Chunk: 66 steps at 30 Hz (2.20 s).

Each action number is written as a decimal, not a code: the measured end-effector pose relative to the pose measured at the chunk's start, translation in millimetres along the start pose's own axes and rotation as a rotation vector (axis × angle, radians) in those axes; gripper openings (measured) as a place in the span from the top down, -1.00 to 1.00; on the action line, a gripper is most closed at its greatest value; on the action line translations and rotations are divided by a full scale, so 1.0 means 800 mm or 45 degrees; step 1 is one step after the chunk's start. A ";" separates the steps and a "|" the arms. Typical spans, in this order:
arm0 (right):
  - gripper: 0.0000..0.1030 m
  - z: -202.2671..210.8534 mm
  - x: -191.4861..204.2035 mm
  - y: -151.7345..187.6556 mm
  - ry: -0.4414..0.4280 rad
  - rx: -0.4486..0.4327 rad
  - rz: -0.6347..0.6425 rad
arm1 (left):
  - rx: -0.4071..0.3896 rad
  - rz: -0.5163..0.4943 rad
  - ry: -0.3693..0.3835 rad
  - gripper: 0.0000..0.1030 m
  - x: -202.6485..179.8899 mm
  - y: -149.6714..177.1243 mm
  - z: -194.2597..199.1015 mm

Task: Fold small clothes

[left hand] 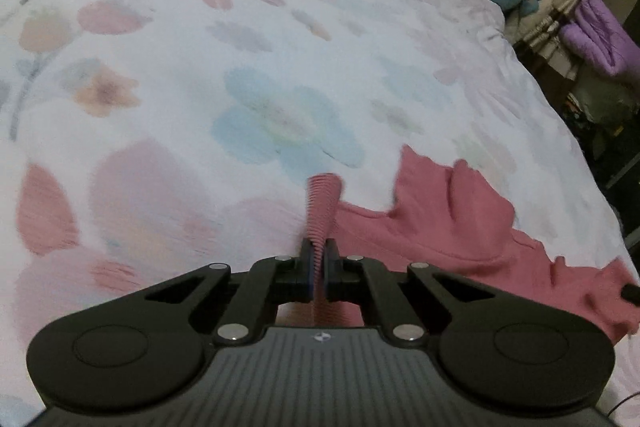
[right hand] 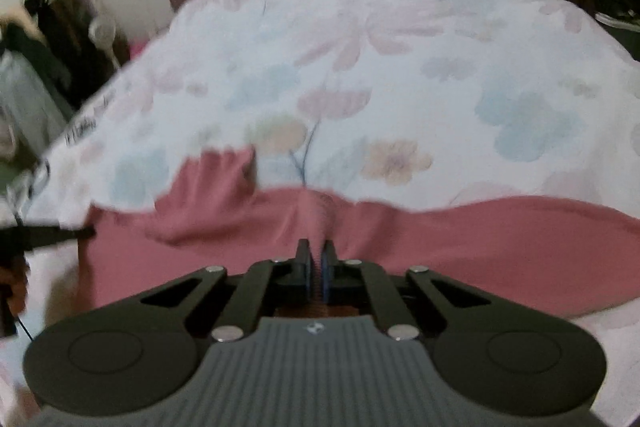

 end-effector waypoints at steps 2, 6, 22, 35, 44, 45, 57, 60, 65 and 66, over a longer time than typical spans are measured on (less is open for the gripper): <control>1.00 -0.004 -0.019 0.000 0.027 -0.013 -0.044 | 0.002 0.009 -0.001 0.93 0.009 -0.002 0.001; 1.00 -0.059 -0.048 0.020 0.020 0.060 -0.175 | 0.020 0.028 -0.044 0.93 0.021 0.004 -0.013; 0.31 -0.084 -0.024 0.011 0.164 -0.024 -0.005 | 0.060 0.020 -0.050 0.59 0.023 0.008 -0.007; 0.39 -0.074 0.054 0.054 0.205 0.015 0.313 | 0.194 -0.125 0.006 0.59 -0.025 0.042 0.009; 0.93 -0.077 0.046 0.054 0.249 0.050 0.303 | 0.354 -0.153 -0.041 0.55 -0.004 0.102 0.023; 0.93 -0.069 0.047 0.046 0.225 0.038 0.275 | 0.340 -0.134 -0.034 0.55 -0.004 0.100 0.026; 0.87 -0.063 0.112 0.011 -0.060 0.089 -0.107 | 0.221 -0.115 0.054 0.55 -0.024 0.063 0.054; 0.59 -0.085 0.130 0.032 -0.075 0.210 -0.100 | 0.224 -0.109 0.055 0.55 -0.022 0.061 0.056; 0.59 -0.057 0.115 0.029 -0.126 0.136 -0.109 | 0.236 -0.108 0.042 0.54 -0.016 0.065 0.055; 0.59 -0.053 0.108 0.026 -0.097 0.114 -0.085 | 0.238 -0.106 0.037 0.54 -0.015 0.065 0.054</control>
Point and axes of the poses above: each gripper's, at about its wrist camera, not at the fingertips, and z roughly against the way its jaws point, x to its left, y to its underside, the point moved 4 cm from there along -z, roughly the way its jaws point, and after that the axes turned 14 degrees about y, right-handed, at the moved point
